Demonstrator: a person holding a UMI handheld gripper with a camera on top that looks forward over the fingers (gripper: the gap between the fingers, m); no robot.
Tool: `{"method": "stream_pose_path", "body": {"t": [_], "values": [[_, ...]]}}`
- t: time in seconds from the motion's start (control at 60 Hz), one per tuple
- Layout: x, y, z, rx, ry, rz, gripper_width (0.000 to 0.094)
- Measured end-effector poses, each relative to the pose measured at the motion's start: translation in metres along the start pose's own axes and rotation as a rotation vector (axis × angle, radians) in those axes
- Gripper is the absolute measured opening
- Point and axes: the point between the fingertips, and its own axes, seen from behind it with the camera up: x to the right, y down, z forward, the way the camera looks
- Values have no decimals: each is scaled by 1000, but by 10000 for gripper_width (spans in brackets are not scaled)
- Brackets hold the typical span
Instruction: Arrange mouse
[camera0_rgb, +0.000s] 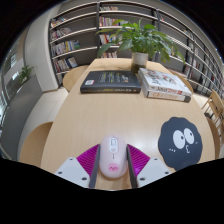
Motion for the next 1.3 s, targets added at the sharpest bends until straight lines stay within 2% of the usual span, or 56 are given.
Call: {"method": "stream_pose_path", "body": {"t": [0.067, 0.2, 0.35, 0.417, 0.583, 0.7, 0.75, 0.817, 0.967, 1.083, 1.267, 1.3], "values": [[-2, 3, -2, -4, -12, -24, 461], [-1, 2, -2, -19, -47, -58, 312], [4, -11, -19, -24, -56, -63, 311], [8, -56, -48, 67, -78, -55, 310], [73, -190, -128, 307, -31, -75, 310], [143, -235, -153, 392, 23, -71, 310], [171, -226, -154, 392, 42, -62, 309], [210, -212, -135, 340, 57, -51, 308], [248, -115, -71, 180, 39, 19, 309], [244, -54, -36, 61, 4, 22, 309], [235, -5, -4, -40, 1, 20, 323], [233, -9, -2, -7, 11, 19, 325]]}}
